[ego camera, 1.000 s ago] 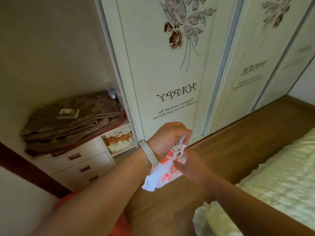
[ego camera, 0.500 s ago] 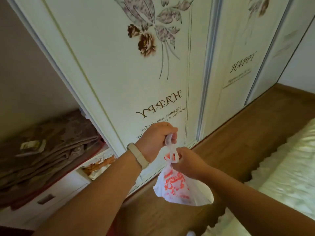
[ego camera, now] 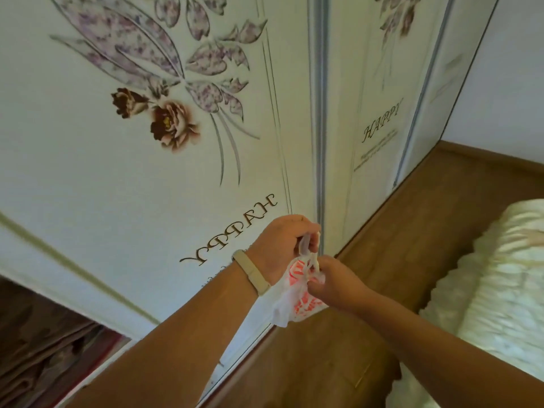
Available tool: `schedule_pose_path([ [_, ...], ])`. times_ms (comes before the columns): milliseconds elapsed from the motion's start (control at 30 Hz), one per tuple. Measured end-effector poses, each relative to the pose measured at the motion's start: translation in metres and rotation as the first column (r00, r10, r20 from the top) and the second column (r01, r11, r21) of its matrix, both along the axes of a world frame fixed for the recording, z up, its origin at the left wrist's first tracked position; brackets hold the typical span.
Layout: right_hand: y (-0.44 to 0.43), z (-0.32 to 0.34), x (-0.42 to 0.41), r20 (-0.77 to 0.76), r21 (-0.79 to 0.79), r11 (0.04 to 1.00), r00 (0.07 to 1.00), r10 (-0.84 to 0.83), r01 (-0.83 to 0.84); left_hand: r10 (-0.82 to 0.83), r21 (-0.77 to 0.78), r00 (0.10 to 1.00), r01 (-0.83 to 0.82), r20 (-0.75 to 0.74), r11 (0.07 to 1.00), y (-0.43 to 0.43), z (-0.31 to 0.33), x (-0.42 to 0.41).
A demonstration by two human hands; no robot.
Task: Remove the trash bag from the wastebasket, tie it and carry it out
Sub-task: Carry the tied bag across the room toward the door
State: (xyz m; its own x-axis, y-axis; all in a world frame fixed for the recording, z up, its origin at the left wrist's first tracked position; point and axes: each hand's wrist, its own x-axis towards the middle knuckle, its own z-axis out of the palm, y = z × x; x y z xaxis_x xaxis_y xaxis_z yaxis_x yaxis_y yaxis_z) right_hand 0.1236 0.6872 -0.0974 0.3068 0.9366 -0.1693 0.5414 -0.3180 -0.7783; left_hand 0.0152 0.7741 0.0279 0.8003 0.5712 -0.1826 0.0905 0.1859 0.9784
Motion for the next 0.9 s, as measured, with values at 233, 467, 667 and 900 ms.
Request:
schedule_pose_path([
  [233,0.037,0.002,0.063,0.020,-0.057,0.978,0.979,-0.202,0.203,-0.170,-0.037,0.985,0.171,0.012,0.985,0.059,-0.018,0.080],
  [467,0.061,0.001,0.111,0.022,-0.127,0.904,0.913,-0.408,0.407,-0.397,-0.209,0.917,0.394,0.029,0.895,0.107,-0.040,0.159],
  [667,0.066,0.006,0.136,0.034,-0.090,0.789,0.794,-0.608,0.608,-0.573,-0.148,0.818,0.574,0.053,0.805,0.123,-0.049,0.221],
  [900,0.057,0.023,0.163,0.095,-0.005,0.719,0.716,-0.691,0.695,-0.674,-0.183,0.739,0.665,0.019,0.724,0.115,-0.035,0.273],
])
